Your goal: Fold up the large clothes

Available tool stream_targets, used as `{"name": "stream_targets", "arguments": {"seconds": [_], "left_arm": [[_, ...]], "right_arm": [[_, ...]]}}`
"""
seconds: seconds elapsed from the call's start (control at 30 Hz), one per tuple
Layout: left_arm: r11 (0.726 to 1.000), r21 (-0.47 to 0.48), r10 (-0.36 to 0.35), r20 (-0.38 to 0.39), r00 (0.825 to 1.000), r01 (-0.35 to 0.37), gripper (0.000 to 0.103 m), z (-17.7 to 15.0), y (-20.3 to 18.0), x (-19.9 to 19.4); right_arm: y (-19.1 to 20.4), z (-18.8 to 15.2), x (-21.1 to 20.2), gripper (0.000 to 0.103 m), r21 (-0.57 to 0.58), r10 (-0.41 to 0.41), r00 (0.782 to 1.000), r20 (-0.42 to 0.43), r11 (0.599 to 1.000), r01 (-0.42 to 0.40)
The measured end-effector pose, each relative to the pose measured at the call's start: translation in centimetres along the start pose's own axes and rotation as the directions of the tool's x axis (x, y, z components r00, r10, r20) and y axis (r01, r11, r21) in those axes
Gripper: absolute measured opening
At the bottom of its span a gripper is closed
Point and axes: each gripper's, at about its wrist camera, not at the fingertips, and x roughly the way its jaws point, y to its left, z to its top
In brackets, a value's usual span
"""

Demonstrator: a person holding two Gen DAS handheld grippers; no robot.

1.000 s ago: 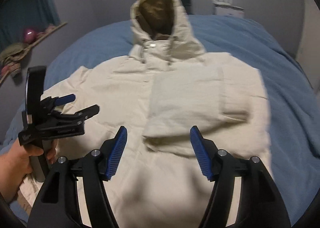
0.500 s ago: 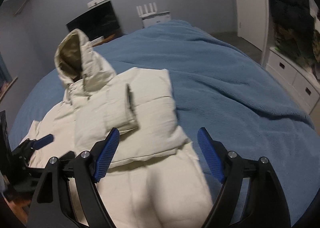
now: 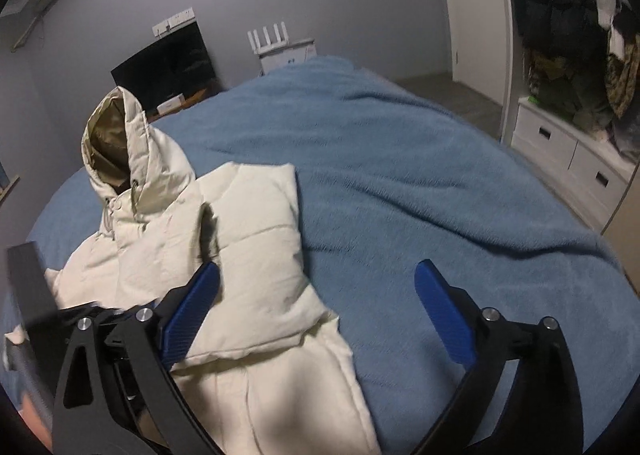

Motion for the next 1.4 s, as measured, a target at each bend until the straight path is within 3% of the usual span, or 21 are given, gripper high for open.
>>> {"name": "stream_targets", "arguments": {"seconds": [0.17, 0.43, 0.57, 0.77, 0.9, 1.03, 1.1, 1.13, 1.2, 1.4], "left_arm": [[0.998, -0.067, 0.009, 0.059, 0.998, -0.005, 0.010, -0.4, 3.4, -4.9], [0.965, -0.254, 0.080, 0.051, 0.996, -0.064, 0.009, -4.9, 12.6, -11.2], [0.927, -0.360, 0.112, -0.004, 0.994, -0.106, 0.009, -8.4, 15.9, -10.7], [0.843, -0.532, 0.013, -0.126, 0.992, -0.079, 0.009, -13.8, 17.6, -8.3], [0.796, -0.600, -0.034, -0.174, 0.984, -0.079, 0.009, -15.3, 18.4, -6.7], [0.804, -0.585, -0.030, -0.222, 0.975, -0.109, 0.012, -16.2, 17.6, -5.9], [0.806, -0.578, -0.013, -0.238, 0.971, -0.131, 0.021, -16.4, 17.5, -6.0], [0.803, -0.579, -0.008, -0.246, 0.969, -0.141, 0.046, -16.4, 17.6, -6.1], [0.794, -0.593, 0.000, -0.221, 0.975, -0.134, 0.080, -16.6, 17.7, -6.8], [0.772, -0.605, 0.147, -0.130, 0.981, -0.196, 0.090, -15.6, 18.7, -10.4]], "right_arm": [[0.9, -0.2, 0.1, 0.095, -0.031, 0.022, 1.000, -0.015, 0.999, -0.022], [3.2, -1.3, 0.1, 0.095, -0.100, 0.046, 0.998, -0.035, 0.994, -0.049], [4.7, -2.5, 0.3, 0.095, -0.154, 0.057, 0.997, -0.058, 0.986, -0.065], [6.5, -4.0, 0.7, 0.095, -0.239, 0.056, 0.995, -0.080, 0.968, -0.074], [6.7, -4.6, 1.3, 0.095, -0.251, 0.060, 0.992, -0.111, 0.964, -0.086], [6.8, -5.3, 2.0, 0.095, -0.256, 0.060, 0.988, -0.144, 0.962, -0.096], [6.7, -5.4, 2.1, 0.095, -0.255, 0.068, 0.986, -0.155, 0.961, -0.107], [6.7, -5.5, 2.2, 0.095, -0.251, 0.075, 0.984, -0.161, 0.961, -0.115], [6.7, -5.6, 2.3, 0.095, -0.245, 0.083, 0.982, -0.171, 0.962, -0.124], [7.0, -4.7, 2.7, 0.095, -0.228, 0.120, 0.974, -0.192, 0.960, -0.164]]}}
